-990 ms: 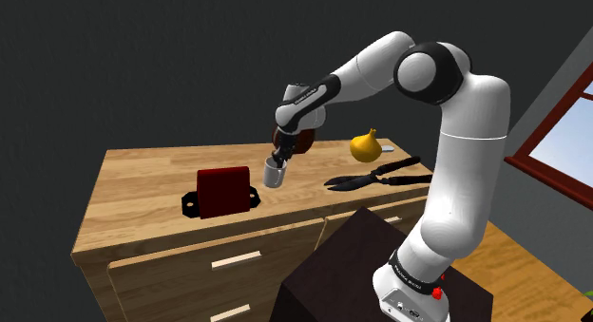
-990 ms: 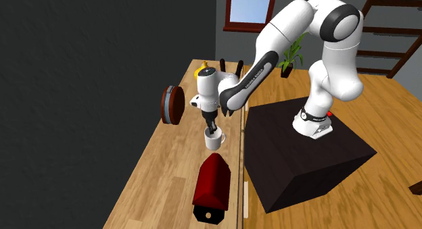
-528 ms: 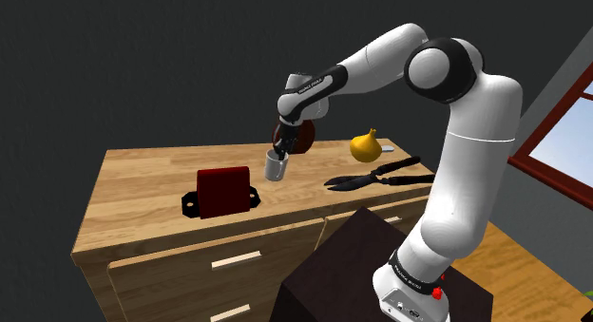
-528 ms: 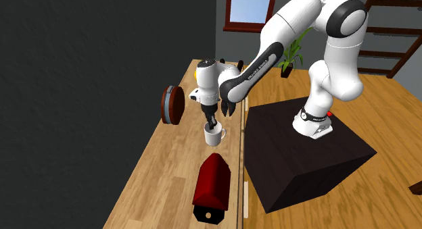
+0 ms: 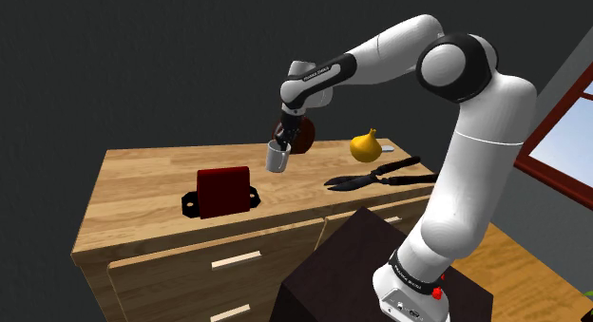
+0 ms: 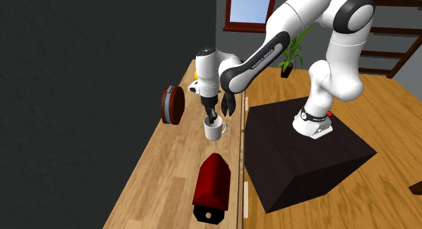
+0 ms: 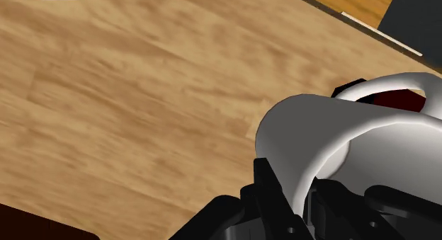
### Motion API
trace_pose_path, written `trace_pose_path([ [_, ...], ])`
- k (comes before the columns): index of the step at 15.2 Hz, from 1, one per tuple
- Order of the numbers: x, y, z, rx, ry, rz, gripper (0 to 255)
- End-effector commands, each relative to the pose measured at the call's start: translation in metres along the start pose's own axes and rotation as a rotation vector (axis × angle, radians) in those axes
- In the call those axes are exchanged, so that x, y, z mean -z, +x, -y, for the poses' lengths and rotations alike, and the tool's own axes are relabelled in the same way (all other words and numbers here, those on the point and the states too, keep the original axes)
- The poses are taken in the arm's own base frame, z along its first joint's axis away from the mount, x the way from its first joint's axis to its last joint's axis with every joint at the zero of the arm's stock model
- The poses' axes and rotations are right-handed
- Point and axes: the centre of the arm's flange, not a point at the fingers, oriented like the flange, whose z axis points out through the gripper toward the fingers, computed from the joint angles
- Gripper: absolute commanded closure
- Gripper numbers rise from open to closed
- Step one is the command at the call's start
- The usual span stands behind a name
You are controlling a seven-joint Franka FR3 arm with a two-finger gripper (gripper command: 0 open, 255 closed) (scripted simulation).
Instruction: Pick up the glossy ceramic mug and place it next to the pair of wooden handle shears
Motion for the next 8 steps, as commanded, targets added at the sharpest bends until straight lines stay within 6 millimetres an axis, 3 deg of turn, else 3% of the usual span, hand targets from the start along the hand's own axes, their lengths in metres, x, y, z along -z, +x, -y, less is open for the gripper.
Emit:
trace_pose_path([
  [1, 0.010, -0.001, 0.001, 0.000, 0.000, 0.000, 255],
  [8, 0.047, -0.002, 0.003, 0.000, 0.000, 0.000, 255],
])
